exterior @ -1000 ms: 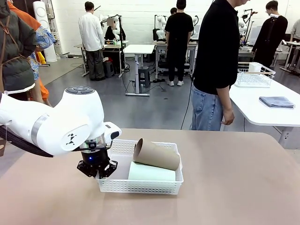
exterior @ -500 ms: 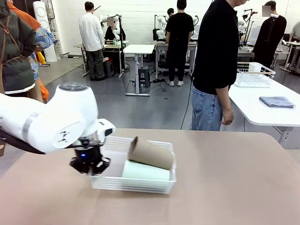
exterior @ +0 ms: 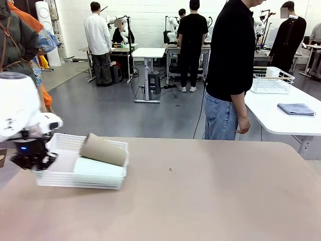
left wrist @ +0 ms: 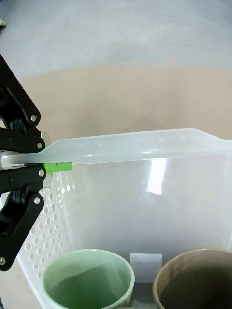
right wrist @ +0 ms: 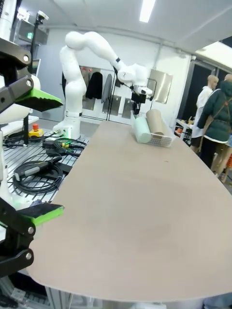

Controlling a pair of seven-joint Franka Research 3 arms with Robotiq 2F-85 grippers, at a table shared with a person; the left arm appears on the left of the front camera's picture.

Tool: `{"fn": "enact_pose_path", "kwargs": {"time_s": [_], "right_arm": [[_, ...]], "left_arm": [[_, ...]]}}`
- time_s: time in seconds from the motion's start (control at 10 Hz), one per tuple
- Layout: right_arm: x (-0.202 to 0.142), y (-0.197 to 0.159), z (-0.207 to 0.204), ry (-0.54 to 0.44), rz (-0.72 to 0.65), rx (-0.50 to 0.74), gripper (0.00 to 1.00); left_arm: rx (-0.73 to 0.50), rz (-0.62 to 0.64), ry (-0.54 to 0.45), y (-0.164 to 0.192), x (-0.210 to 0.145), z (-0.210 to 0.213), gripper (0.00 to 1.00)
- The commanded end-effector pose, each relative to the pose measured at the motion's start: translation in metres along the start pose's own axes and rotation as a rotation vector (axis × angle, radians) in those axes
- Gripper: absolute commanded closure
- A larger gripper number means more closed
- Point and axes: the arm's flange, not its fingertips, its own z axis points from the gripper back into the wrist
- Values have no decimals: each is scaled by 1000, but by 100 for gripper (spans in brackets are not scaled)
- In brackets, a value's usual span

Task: Clean and organize the cups into the basket.
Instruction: Move the Organizing basket back to the left side of the table.

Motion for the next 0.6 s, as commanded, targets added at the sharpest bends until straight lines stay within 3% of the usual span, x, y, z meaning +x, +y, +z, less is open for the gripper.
{"fn": "enact_pose_path", "kwargs": {"time_s": [0.0, 0.4, 0.5], "right_arm": [[1, 1, -1, 4, 2, 0, 0], [1, 1, -1, 4, 2, 0, 0], [1, 1, -1, 4, 2, 0, 0]], "left_arm": [[-13, -45, 7, 45, -52, -25, 96], [-106, -31, 75, 77, -33, -57, 96], [-52, -38, 64, 78, -1, -32, 96]]}}
